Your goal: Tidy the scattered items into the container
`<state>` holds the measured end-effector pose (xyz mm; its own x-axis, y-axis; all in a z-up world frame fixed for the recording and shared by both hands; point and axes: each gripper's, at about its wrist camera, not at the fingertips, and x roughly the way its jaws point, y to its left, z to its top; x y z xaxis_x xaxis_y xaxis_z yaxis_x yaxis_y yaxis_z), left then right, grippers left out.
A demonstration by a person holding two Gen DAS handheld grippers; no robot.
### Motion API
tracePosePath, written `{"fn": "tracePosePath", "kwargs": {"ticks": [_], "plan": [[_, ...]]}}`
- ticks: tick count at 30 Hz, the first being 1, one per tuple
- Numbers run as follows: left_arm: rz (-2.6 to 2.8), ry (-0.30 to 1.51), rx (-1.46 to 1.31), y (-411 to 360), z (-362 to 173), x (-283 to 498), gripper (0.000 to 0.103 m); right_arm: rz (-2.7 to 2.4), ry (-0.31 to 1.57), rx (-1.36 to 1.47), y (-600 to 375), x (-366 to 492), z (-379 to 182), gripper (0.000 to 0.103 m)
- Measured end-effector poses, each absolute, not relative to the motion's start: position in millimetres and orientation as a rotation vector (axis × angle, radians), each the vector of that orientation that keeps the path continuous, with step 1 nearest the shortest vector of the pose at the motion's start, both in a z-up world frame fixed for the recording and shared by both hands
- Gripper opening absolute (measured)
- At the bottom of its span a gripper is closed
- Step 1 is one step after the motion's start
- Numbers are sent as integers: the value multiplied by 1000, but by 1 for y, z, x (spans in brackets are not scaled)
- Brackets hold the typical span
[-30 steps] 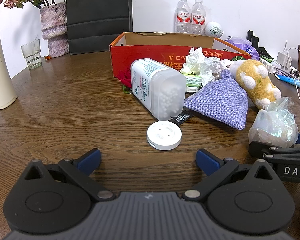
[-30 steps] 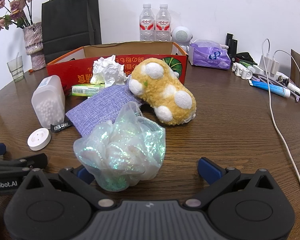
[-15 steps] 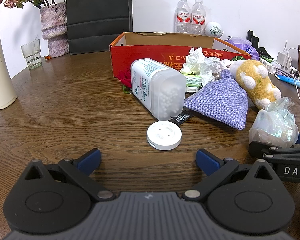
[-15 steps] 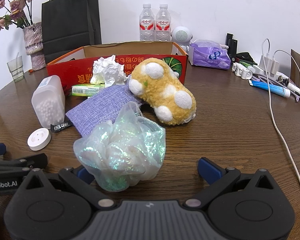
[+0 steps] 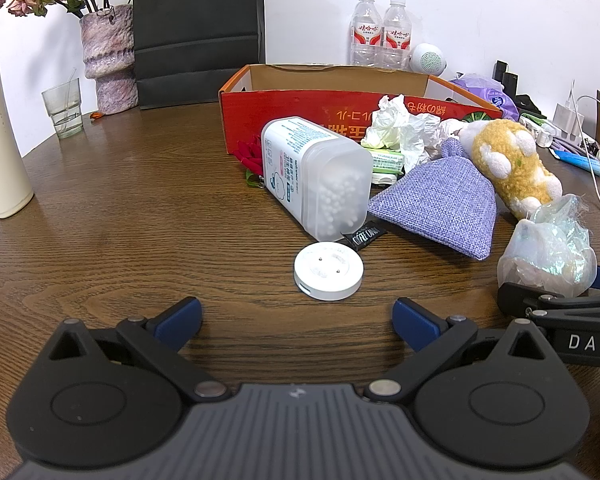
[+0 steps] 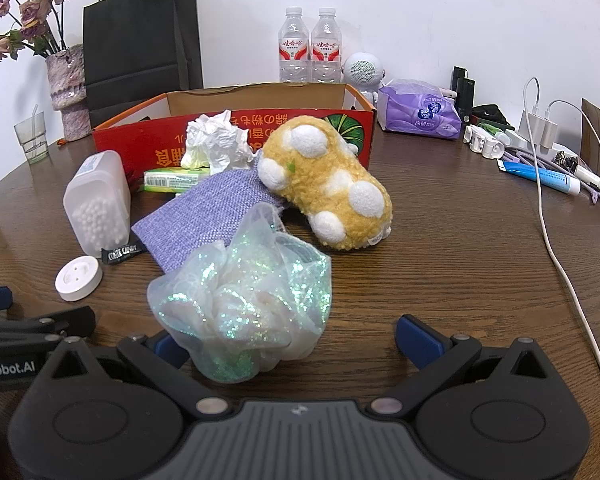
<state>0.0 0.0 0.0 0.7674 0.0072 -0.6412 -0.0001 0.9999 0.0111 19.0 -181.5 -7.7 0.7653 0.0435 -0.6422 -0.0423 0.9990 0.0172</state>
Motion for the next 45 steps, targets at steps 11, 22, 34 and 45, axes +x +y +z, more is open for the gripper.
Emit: {"fn": "tracePosePath", "kwargs": {"ticks": [11, 22, 34, 45], "plan": [[4, 696, 10, 0, 0, 0, 103, 46, 698, 2, -182, 19, -8, 103], [4, 696, 11, 0, 0, 0, 103, 46, 698, 1, -181, 19, -7, 103], [10, 696, 8, 0, 0, 0, 103, 40, 697, 4, -181, 18, -8, 103], [-76, 666, 2, 2, 6, -9, 103, 145, 716, -57, -185, 3, -6, 103]]}}
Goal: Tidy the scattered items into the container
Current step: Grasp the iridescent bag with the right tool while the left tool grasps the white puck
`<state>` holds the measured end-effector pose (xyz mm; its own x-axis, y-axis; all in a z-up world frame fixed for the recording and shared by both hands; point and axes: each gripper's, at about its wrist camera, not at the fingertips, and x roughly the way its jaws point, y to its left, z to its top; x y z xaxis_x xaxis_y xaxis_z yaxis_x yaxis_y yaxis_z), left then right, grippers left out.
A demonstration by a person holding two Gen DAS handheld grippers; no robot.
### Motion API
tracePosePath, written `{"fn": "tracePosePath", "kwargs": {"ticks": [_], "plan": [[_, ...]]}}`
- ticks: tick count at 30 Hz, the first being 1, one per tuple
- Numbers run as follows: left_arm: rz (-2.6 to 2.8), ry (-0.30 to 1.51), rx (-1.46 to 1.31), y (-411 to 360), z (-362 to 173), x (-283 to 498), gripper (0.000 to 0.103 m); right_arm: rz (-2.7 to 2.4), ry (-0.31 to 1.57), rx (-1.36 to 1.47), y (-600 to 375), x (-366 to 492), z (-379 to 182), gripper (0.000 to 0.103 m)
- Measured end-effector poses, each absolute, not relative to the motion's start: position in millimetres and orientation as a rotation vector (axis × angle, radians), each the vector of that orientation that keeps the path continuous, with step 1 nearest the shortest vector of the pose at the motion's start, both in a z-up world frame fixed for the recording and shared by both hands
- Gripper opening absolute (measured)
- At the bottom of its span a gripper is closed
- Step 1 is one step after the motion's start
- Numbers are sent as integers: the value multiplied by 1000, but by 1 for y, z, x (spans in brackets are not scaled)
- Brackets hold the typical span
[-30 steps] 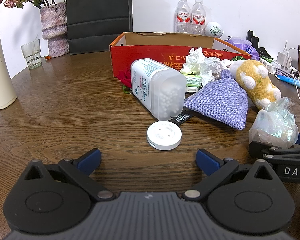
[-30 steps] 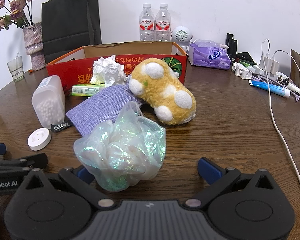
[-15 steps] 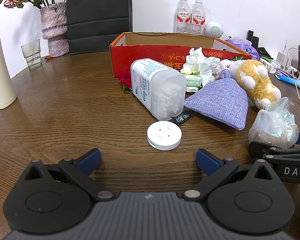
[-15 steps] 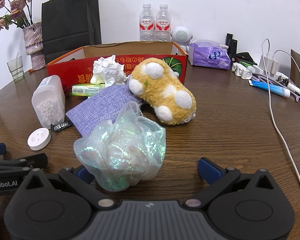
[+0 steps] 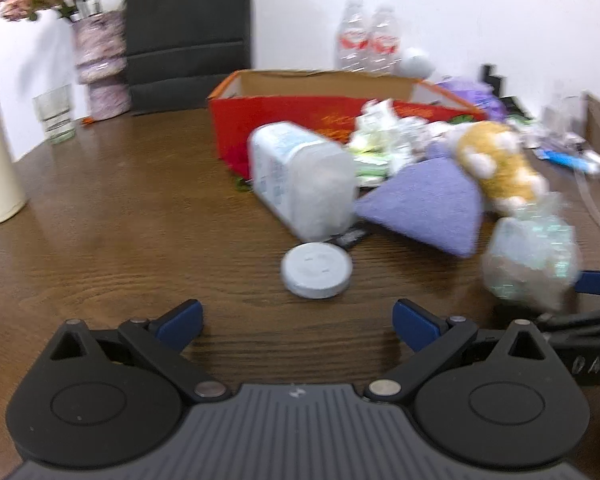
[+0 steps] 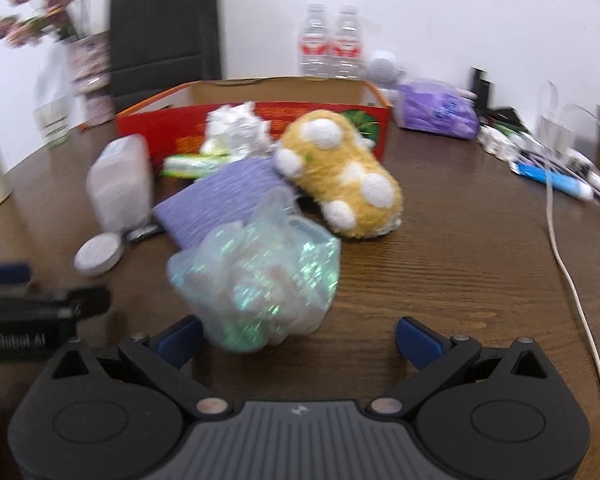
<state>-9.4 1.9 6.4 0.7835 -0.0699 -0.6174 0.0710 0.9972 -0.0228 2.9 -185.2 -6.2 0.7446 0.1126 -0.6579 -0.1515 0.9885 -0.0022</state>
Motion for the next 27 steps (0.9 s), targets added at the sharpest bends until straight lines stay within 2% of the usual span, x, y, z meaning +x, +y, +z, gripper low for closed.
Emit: {"fn": "tracePosePath", "kwargs": {"ticks": [4, 8, 11, 12, 13, 15, 18, 23, 27], "plan": [[-109, 633, -15, 4, 15, -5, 103, 151, 683, -99, -189, -5, 2, 101], [-105, 620, -17, 4, 19, 12, 103, 201, 638, -85, -190, -1, 16, 92], [-109, 659, -11, 3, 16, 22, 87, 213, 650, -105, -183, 12, 17, 80], [-111, 680, -18, 4, 14, 26, 78, 218, 660, -104, -181, 16, 16, 73], [-112, 700, -26, 6, 12, 28, 70, 224, 675, -97, -179, 21, 14, 71], [-110, 706, -31, 8, 11, 29, 62, 238, 696, -83, -177, 26, 12, 56], [-138, 701, -50, 12, 11, 27, 40, 239, 703, -67, -176, 30, 9, 47], [-145, 688, -34, 10, 14, 17, 40, 236, 675, -32, -181, 24, 16, 43], [-145, 609, -26, 4, 34, -12, 40, 231, 600, -23, -188, 3, 35, 43]]}}
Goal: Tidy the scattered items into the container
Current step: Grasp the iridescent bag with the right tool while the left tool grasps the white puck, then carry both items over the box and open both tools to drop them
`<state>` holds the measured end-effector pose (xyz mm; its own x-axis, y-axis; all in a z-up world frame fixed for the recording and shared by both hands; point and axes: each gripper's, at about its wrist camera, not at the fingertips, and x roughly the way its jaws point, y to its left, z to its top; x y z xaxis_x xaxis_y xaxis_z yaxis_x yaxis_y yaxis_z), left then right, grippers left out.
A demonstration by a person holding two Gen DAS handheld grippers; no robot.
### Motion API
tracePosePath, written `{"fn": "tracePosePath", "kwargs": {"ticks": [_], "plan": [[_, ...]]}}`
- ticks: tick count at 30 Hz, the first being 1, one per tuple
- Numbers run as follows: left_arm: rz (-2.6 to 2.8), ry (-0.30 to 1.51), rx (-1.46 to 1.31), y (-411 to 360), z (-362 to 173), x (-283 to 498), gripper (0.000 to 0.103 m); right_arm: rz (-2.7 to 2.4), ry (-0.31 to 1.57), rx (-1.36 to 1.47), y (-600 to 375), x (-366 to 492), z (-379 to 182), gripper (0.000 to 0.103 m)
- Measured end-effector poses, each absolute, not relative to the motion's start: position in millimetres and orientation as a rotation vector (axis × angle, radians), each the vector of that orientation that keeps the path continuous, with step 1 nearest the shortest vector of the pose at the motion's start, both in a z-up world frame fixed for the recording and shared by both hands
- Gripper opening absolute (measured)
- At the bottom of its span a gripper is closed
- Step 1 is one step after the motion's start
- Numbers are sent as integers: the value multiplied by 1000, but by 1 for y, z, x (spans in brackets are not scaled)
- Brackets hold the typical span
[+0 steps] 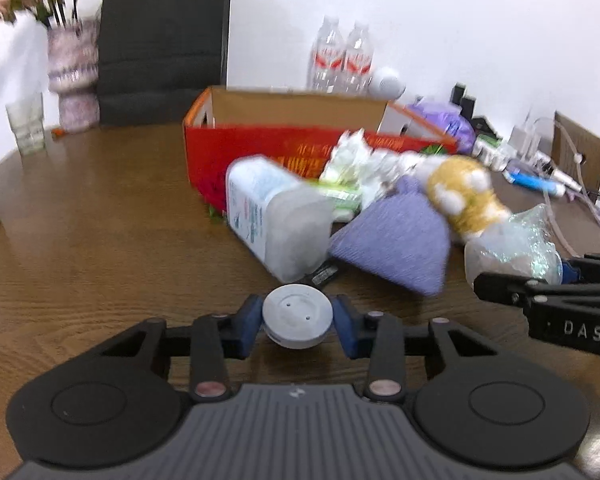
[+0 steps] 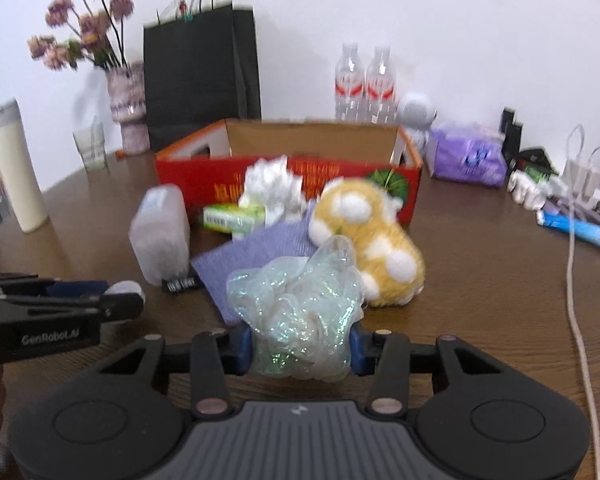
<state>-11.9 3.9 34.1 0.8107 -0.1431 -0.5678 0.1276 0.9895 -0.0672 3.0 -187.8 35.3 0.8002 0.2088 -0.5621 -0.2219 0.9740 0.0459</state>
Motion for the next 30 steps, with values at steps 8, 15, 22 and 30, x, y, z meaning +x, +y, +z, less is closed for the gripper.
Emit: {"fn": "tracePosePath", "kwargs": {"ticks": [8, 15, 22, 30], "plan": [[-160, 335, -51, -6, 109, -62, 40, 238, 385, 78, -207, -30, 102, 43], [-170, 239, -72, -5, 183, -11, 40, 220, 270, 78, -229, 16, 185, 43], [-198, 400, -101, -2, 225, 118, 41, 249, 474, 50, -239, 159, 234, 43], [-143, 726, -106, -6, 182, 287, 40, 232, 799, 4, -214, 316, 198, 43]]}}
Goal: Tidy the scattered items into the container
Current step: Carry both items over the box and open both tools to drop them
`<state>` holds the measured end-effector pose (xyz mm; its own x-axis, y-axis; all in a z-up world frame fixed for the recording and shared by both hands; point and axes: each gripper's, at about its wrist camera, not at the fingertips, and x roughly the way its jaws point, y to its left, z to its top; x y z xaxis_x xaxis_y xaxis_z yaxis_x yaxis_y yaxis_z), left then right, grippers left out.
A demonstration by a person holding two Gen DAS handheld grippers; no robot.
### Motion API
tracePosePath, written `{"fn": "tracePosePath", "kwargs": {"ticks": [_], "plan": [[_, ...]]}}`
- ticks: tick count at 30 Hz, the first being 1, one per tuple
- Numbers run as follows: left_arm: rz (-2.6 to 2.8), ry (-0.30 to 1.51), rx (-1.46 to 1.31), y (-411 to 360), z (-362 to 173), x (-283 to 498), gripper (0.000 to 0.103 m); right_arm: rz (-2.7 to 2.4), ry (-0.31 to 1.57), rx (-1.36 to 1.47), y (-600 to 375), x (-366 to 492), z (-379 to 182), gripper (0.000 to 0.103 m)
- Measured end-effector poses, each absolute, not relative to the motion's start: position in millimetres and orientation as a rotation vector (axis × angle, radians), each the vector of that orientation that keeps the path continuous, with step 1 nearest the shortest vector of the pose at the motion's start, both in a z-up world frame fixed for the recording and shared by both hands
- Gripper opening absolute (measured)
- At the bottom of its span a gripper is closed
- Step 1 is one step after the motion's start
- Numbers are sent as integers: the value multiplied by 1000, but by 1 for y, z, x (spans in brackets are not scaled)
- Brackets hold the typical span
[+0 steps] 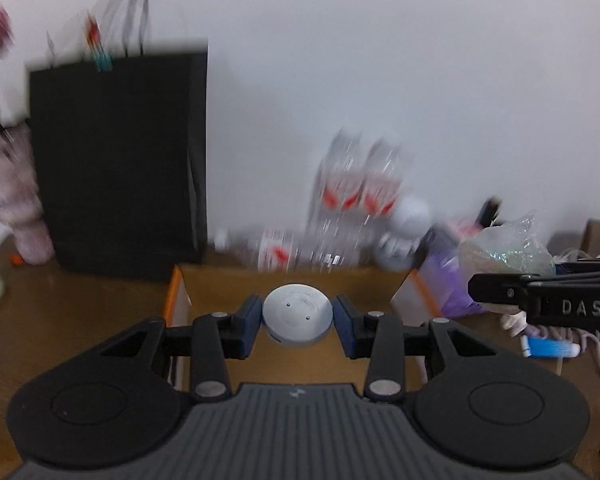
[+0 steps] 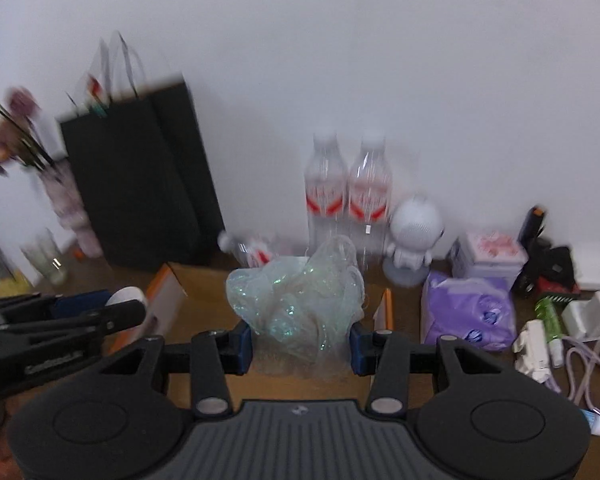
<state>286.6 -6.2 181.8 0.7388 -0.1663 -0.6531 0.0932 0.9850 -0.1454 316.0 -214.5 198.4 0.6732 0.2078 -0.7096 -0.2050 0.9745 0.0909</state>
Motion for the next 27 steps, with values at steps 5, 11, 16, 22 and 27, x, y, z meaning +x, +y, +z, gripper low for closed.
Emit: {"fn": "tracePosePath", "kwargs": {"ticks": [5, 11, 16, 22, 27], "plan": [[-108, 897, -138, -7, 121, 361, 40, 162, 999, -27, -196, 391, 135, 43], [-71, 982, -114, -14, 72, 401, 40, 108, 1136, -53, -186, 432, 70, 43], [-87, 1023, -94, -24, 52, 421, 40, 68, 1160, -89, -177, 447, 48, 44], [-116, 1041, -132, -31, 44, 426, 44, 66, 1162, -103, -175, 453, 44, 52], [-120, 1020, -129, -28, 57, 418, 61, 56, 1162, -64, -187, 446, 56, 70]]}}
